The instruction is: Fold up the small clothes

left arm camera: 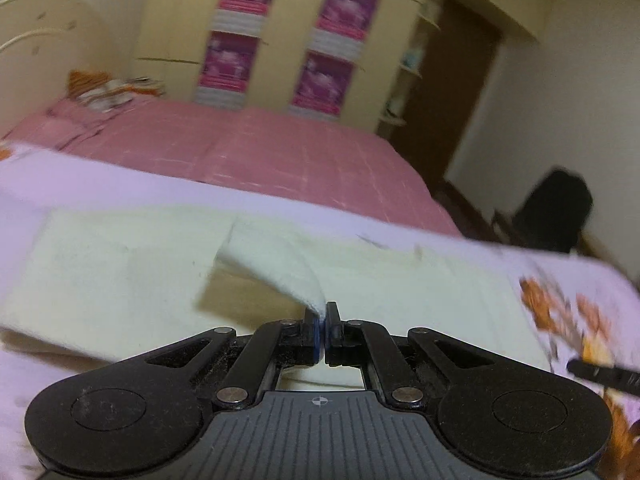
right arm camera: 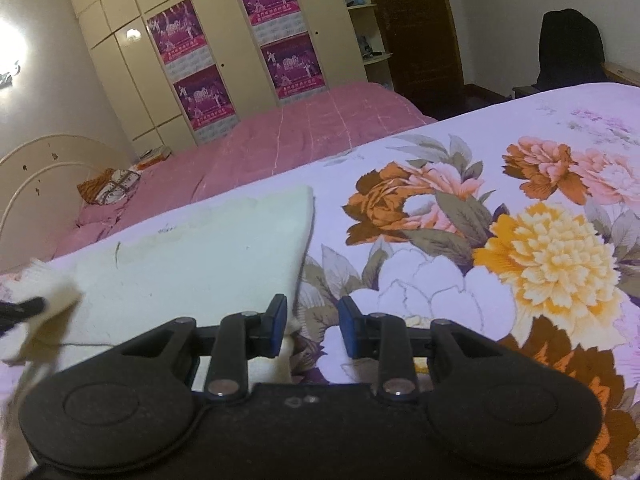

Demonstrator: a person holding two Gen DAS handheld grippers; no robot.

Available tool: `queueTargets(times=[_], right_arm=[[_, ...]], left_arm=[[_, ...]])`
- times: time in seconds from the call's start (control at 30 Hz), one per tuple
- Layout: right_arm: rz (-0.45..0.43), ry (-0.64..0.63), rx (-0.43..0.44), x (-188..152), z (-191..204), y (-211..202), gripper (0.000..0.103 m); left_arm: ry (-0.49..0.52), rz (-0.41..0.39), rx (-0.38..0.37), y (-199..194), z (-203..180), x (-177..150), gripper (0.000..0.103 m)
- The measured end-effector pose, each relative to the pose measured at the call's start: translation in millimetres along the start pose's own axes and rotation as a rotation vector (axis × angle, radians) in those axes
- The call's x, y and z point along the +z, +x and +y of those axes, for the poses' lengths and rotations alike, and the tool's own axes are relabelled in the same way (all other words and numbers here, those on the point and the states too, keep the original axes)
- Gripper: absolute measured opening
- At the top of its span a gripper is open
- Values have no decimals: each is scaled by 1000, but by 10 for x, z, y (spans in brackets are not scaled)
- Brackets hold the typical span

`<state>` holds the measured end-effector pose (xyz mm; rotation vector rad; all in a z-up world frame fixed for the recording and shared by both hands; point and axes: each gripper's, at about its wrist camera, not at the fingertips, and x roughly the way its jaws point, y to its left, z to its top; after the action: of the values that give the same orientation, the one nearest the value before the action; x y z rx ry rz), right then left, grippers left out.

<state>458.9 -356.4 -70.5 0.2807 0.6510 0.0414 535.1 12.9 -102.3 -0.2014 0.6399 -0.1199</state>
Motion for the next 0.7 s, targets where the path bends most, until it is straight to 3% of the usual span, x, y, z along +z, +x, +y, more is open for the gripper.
queueTargets(times=[0.2, 0.27, 0.33, 0.37, 0.4, 0.43, 0.47, 0.57, 0.7], right_arm=[[12, 25, 23, 20, -81, -34, 30], [20, 29, 37, 12, -71, -17, 31], [28, 34, 51, 2, -43, 6, 32], [32, 37, 61, 0, -18, 27, 33], [36, 38, 71, 0, 8, 40, 34], [39, 36, 81, -6, 45, 49, 35], [43, 29, 95, -2, 95, 68, 35], [48, 6, 141, 13, 245, 114, 38], [90, -20, 205, 10, 458, 276, 41]], left_arm=[[133, 65, -16, 179, -581, 32, 2], [222, 103, -35, 226, -774, -47, 2], [313, 91, -17, 168, -893, -132, 3], [345, 85, -15, 135, -953, -148, 23], [359, 80, -38, 100, -988, -156, 63], [350, 56, -66, 1, -986, -158, 79], [337, 8, -79, -115, -956, -173, 86], [299, -24, -46, -400, -773, -212, 86], [190, -43, 93, -702, -200, -290, 86]])
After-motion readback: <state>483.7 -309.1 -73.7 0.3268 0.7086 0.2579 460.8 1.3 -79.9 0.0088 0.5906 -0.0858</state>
